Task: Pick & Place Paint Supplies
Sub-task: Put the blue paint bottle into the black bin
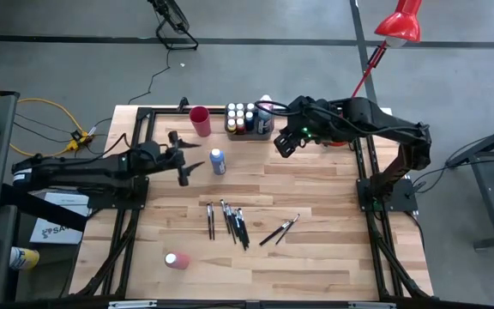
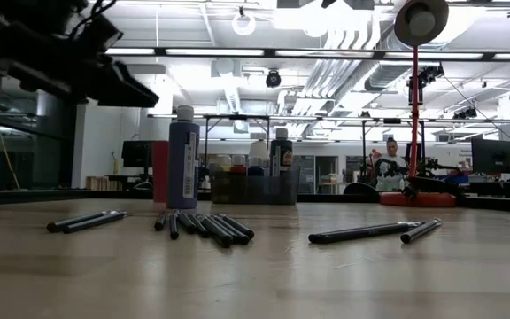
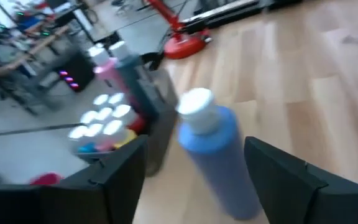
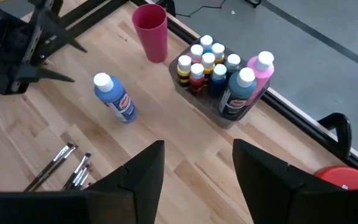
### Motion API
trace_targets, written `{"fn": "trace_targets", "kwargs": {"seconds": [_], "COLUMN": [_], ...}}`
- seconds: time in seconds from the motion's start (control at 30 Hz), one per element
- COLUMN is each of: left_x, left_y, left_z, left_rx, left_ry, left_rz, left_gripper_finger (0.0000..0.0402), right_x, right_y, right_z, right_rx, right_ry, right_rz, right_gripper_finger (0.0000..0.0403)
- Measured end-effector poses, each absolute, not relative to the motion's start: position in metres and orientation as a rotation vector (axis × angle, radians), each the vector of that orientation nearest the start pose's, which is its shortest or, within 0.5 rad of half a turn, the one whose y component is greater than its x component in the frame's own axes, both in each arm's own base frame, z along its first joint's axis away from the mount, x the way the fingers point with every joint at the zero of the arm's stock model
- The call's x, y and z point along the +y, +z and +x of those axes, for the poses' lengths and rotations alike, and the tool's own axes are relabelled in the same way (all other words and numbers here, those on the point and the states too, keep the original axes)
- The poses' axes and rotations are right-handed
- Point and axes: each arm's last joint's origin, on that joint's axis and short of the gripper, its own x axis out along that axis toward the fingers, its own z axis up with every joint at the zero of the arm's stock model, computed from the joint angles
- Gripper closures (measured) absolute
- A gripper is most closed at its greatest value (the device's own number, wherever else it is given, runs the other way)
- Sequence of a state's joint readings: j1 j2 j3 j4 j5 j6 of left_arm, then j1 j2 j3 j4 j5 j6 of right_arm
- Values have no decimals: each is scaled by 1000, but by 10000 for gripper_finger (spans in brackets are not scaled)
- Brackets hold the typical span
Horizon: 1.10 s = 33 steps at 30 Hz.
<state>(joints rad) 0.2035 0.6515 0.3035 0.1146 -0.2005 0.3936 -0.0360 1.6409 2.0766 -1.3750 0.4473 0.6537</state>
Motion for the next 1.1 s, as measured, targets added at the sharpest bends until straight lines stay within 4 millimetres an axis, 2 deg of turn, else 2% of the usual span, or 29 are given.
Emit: {"fn": "trace_targets", "kwargs": {"seconds": [0.1, 0.27, 0.43, 0.63, 1.1], "left_x": [39, 41, 45, 46, 55], "left_y": [215, 208, 207, 209, 195], "left_z": [160, 181, 195, 197, 208], "left_rx": [359, 392, 319, 274, 275], "left_ry": [329, 271, 323, 340, 407], "left_rz": [409, 373, 319, 238, 43], "left_gripper_finger": [125, 132, 141, 144, 145], "right_x": [-23, -23, -23, -23, -23], "right_y": [448, 447, 446, 445, 445], "right_z": [289, 287, 286, 285, 285], "right_rx": [752, 778, 798, 815, 828], "right_ry": [-728, -732, -729, -728, -718], "right_rz": [396, 384, 366, 354, 329], "right_gripper_finger": [220, 220, 220, 220, 220]}}
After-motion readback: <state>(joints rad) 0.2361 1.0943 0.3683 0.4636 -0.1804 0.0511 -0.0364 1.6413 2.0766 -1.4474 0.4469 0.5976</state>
